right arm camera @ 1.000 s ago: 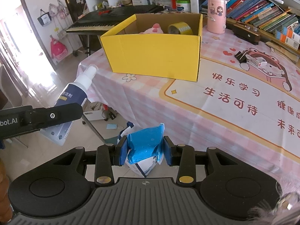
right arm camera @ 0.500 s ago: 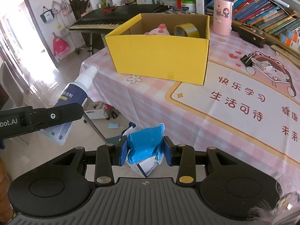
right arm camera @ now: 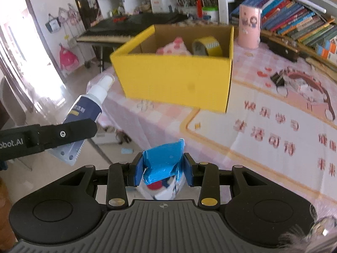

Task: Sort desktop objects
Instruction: 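Lower the bottle into the box and open the left gripper while the right releases the cloth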

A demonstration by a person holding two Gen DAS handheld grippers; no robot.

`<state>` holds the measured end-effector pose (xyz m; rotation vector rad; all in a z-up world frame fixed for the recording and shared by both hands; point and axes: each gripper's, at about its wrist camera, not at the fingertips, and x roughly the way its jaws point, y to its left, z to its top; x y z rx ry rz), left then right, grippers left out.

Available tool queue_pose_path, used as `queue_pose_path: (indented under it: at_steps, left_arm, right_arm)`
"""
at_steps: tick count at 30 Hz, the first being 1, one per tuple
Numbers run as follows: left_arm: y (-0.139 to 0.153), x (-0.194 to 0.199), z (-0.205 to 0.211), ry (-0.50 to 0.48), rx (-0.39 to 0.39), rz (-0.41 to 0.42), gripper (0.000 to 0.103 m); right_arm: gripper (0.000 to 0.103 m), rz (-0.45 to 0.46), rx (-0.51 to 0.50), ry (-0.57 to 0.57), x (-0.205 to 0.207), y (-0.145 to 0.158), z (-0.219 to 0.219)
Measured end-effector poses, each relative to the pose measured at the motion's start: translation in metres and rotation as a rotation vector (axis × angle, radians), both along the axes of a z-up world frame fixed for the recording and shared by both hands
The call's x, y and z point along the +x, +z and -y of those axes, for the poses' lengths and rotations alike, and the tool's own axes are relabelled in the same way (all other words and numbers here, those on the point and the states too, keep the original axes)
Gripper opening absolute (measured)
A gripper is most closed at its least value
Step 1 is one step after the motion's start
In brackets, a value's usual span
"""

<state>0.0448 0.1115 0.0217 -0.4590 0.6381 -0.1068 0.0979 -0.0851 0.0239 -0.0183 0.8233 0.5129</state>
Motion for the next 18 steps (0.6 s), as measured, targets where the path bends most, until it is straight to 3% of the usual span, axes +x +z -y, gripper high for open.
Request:
queue_pose_path:
  at_steps: [11,18]
  left_arm:
    - [0.031,0.079,-0.001,0.01,0.042,0.102,0.031]
    - [0.037,0.136,0.001,0.044,0.083,0.125,0.031]
  right_arm:
    - [0.036,0.15,0.076,-0.011,0.077,0.041,0.003]
    - [0.036,0.194,0.042,0.04,0.133,0.049,-0.005]
